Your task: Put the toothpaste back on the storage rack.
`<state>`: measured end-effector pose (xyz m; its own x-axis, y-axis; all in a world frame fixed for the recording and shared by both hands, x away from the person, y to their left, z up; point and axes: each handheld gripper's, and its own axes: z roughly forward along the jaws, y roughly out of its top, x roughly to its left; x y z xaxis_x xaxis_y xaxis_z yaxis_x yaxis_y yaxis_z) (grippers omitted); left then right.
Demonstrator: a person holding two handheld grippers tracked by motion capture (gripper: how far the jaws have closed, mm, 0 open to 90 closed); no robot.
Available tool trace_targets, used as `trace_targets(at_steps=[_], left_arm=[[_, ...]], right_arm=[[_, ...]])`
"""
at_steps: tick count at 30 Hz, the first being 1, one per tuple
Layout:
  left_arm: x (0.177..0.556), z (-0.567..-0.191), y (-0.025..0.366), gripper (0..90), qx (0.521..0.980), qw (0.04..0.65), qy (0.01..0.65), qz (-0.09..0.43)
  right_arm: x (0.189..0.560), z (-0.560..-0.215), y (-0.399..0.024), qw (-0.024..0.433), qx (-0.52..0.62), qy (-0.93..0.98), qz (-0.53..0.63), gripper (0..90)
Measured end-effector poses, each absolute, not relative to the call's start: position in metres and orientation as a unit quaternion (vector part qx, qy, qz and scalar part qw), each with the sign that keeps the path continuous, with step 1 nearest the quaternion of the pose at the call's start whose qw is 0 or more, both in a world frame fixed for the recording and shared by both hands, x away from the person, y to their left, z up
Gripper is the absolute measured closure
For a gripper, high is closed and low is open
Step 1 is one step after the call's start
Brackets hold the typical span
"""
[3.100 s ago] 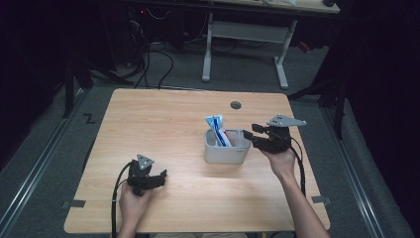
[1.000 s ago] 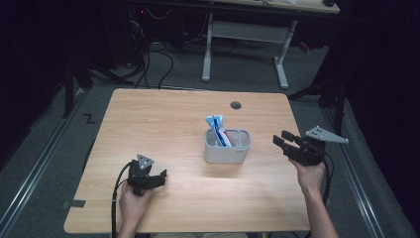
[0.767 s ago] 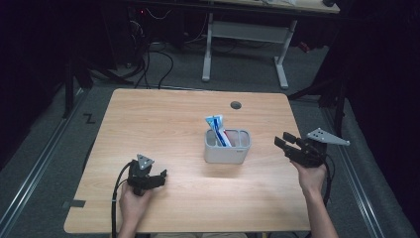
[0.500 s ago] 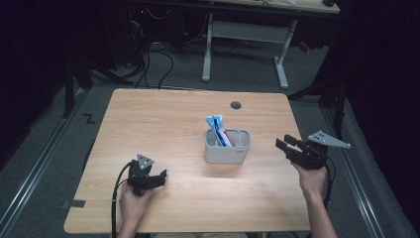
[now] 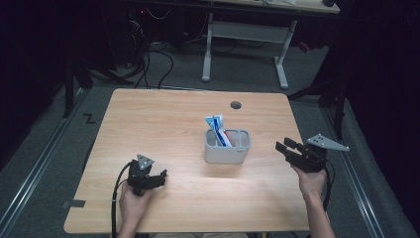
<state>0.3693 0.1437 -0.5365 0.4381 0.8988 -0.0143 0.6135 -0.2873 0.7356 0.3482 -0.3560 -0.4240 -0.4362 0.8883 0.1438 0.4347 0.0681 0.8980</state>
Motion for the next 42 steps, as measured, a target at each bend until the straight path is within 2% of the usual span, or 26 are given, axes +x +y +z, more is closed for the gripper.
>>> trace_targets(at_steps=[42], left_arm=[[0.369, -0.537, 0.144, 21.8, 0.775, 0.344, 0.488, 0.208]], right_arm=[[0.348, -0.476, -0.361, 0.203, 0.518, 0.699, 0.449, 54.4]])
